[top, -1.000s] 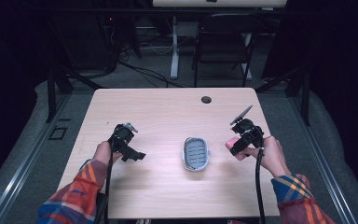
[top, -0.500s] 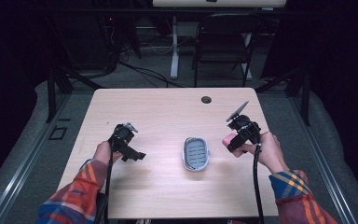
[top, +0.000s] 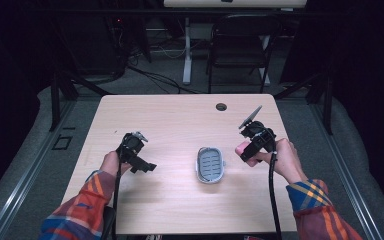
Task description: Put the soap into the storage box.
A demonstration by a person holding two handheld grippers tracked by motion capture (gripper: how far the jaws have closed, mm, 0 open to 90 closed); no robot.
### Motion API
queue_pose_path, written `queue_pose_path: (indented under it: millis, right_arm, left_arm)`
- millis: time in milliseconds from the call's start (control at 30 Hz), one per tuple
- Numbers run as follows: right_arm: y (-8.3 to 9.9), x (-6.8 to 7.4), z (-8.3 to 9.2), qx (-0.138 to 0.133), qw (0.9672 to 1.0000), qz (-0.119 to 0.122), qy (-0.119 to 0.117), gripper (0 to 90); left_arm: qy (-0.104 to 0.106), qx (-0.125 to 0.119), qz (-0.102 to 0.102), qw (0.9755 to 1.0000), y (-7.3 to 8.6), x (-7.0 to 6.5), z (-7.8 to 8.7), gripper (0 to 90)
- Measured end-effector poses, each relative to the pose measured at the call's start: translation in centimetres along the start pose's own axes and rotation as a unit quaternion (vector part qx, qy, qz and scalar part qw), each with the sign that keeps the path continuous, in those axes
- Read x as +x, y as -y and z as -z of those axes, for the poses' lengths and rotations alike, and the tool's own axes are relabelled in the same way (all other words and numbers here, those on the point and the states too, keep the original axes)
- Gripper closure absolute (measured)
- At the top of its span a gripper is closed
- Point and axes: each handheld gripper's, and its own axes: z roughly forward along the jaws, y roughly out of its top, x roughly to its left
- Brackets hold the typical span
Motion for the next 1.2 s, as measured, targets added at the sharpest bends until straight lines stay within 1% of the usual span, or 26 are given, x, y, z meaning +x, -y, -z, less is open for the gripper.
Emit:
queue_pose_path:
  millis: [100,133,167,200,333,367,433,500,567,667,700,733,767,800,833,867,933,967,1000,1033,1200]
  right_arm:
    - [-0.2,0.2,0.1,0.000,1.0000,0.004,-0.001,37.2]
    - [-0.3,0.3,0.1,-0.007,1.0000,-0.001,-0.001,37.2]
    - [-0.4,0.4,0.1,-0.007,1.0000,0.002,-0.003,37.3]
    - [-0.5,0.4,0.3,0.000,1.0000,0.007,-0.002,37.2]
    - [-0.8,0.7,0.3,-0.003,0.9999,0.011,0.000,37.2]
    - [-0.9,0.7,0.4,0.001,0.9999,0.013,-0.002,37.2]
    - [-1.0,1.0,0.4,-0.002,0.9999,0.014,0.000,37.3]
    - [-1.3,1.2,0.4,-0.001,0.9998,0.017,-0.005,37.3]
    - [-1.4,1.3,0.3,-0.004,0.9998,0.019,-0.006,37.2]
    - [-1.6,1.5,0.4,-0.001,0.9997,0.022,-0.005,37.2]
    - [-1.6,1.5,0.4,-0.004,0.9997,0.023,-0.006,37.3]
    - [-1.6,1.7,0.3,-0.010,0.9998,0.017,-0.007,37.3]
    - [-1.7,1.7,0.4,-0.002,0.9997,0.024,-0.006,37.2]
    - [-1.8,1.8,0.4,-0.006,0.9998,0.019,-0.007,37.2]
    - [-1.9,1.8,0.5,-0.001,0.9996,0.027,-0.002,37.2]
    - [-2.0,1.8,0.5,-0.002,0.9996,0.027,-0.006,37.3]
    - [-2.1,2.0,0.6,0.000,0.9995,0.030,-0.002,37.2]
    - [-2.2,2.1,0.6,-0.001,0.9995,0.030,-0.007,37.2]
    - [-2.3,2.1,0.6,0.003,0.9994,0.033,-0.005,37.2]
    - [-2.4,2.3,0.5,-0.001,0.9994,0.035,-0.007,37.2]
    - [-2.8,2.8,0.3,0.002,0.9992,0.038,-0.009,37.3]
  left_arm:
    - [-0.001,0.000,0.000,1.0000,0.0,0.0,0.0,0.0]
    - [-0.001,0.000,0.000,1.0000,0.0,0.0,0.0,0.0]
    - [0.000,0.000,0.000,1.0000,0.0,0.0,0.0,0.0]
    - [0.000,0.000,0.000,1.0000,0.0,0.0,0.0,0.0]
    - [0.000,0.000,0.000,1.0000,0.0,0.0,0.0,0.0]
    - [0.000,0.000,0.000,1.0000,0.0,0.0,0.0,0.0]
    - [0.000,0.000,0.000,1.0000,0.0,0.0,0.0,0.0]
    - [0.000,-0.001,0.000,1.0000,0.0,0.0,0.0,0.0]
    - [0.000,-0.001,0.000,1.0000,0.0,0.0,0.0,0.0]
    - [0.000,-0.001,0.000,1.0000,0.0,0.0,0.0,0.0]
    - [0.000,-0.001,0.000,1.0000,0.0,0.0,0.0,0.0]
    - [0.000,-0.001,0.000,1.0000,0.0,0.0,0.0,0.0]
    - [0.000,-0.001,0.000,1.0000,0.0,0.0,0.0,0.0]
    - [0.000,-0.001,0.000,1.0000,0.0,0.0,0.0,0.0]
    - [0.000,-0.001,0.000,1.0000,0.0,0.0,0.0,0.0]
    - [0.000,-0.001,-0.001,1.0000,0.0,0.0,0.0,0.0]
    - [0.000,-0.001,0.000,1.0000,0.0,0.0,0.0,0.0]
    - [0.000,-0.001,-0.001,1.0000,0.0,0.0,0.0,0.0]
    - [0.000,-0.001,-0.001,1.0000,0.0,0.0,0.0,0.0]
    - [0.000,-0.001,-0.001,1.0000,0.0,0.0,0.0,0.0]
    - [0.001,-0.001,0.000,1.0000,0.0,0.0,0.0,0.0]
